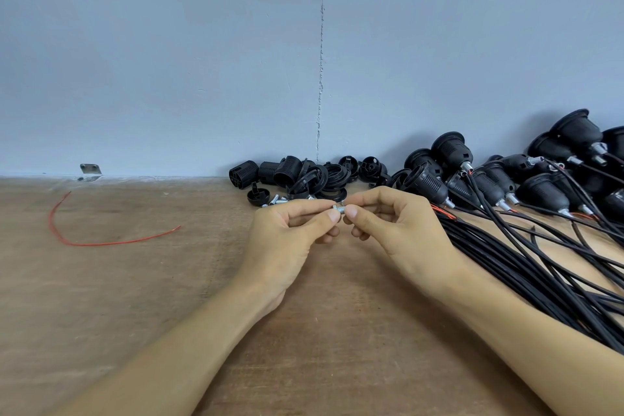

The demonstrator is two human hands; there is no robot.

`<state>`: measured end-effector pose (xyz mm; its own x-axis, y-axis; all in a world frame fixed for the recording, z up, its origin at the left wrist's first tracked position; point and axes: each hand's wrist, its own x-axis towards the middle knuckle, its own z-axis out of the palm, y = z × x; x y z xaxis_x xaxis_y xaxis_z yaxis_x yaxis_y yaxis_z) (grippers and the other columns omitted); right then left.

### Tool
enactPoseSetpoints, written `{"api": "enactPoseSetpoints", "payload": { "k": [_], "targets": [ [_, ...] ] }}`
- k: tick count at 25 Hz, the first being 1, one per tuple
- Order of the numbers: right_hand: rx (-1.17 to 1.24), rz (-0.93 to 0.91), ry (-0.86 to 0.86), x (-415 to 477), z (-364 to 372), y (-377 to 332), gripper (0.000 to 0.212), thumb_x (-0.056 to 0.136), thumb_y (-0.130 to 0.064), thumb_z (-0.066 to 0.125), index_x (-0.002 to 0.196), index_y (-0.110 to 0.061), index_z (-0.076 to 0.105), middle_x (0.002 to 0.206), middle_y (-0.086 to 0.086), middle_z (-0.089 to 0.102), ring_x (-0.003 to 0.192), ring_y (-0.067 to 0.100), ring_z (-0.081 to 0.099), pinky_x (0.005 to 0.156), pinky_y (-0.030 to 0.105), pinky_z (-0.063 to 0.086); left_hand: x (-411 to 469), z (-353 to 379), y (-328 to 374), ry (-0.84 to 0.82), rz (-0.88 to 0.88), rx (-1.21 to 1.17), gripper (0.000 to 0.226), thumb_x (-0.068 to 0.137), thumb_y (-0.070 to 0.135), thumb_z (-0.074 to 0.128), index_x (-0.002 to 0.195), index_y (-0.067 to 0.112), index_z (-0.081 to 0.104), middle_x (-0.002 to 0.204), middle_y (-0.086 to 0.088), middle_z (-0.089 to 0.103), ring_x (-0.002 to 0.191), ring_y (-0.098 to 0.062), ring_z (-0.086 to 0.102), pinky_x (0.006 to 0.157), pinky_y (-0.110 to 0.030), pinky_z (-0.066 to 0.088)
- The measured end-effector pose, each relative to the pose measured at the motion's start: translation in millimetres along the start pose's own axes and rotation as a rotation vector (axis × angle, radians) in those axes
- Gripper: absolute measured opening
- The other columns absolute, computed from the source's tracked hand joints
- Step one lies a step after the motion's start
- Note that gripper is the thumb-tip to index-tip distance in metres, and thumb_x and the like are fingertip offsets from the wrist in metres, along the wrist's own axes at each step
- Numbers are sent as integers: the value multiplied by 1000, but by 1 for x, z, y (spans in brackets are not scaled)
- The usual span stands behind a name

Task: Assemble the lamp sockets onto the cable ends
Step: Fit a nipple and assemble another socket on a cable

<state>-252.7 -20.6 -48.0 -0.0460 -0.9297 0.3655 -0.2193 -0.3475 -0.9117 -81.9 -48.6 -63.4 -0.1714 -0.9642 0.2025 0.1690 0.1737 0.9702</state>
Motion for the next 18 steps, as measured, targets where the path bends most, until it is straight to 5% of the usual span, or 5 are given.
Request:
{"api": "enactPoseSetpoints", "payload": {
  "k": [9, 18],
  "targets": [
    [11, -41, 13, -2, 3, -1, 10, 87, -9, 75, 95, -15, 73, 84, 3, 75, 73, 10, 67, 72, 20, 54, 2, 0, 2, -46, -196, -125, 20, 79, 31, 78, 86, 13, 83, 82, -8, 75, 60, -9, 61, 57, -20, 52],
    [4, 27, 5, 1, 1, 2, 7, 89, -16, 74, 93, -11, 74, 75, 3, 73, 61, 9, 62, 63, 21, 54, 1, 0, -1, -49, -135, -102, 19, 88, 3, 72, 106, 8, 78, 96, -13, 79, 75, -14, 71, 68, -19, 57]
  ]
}}
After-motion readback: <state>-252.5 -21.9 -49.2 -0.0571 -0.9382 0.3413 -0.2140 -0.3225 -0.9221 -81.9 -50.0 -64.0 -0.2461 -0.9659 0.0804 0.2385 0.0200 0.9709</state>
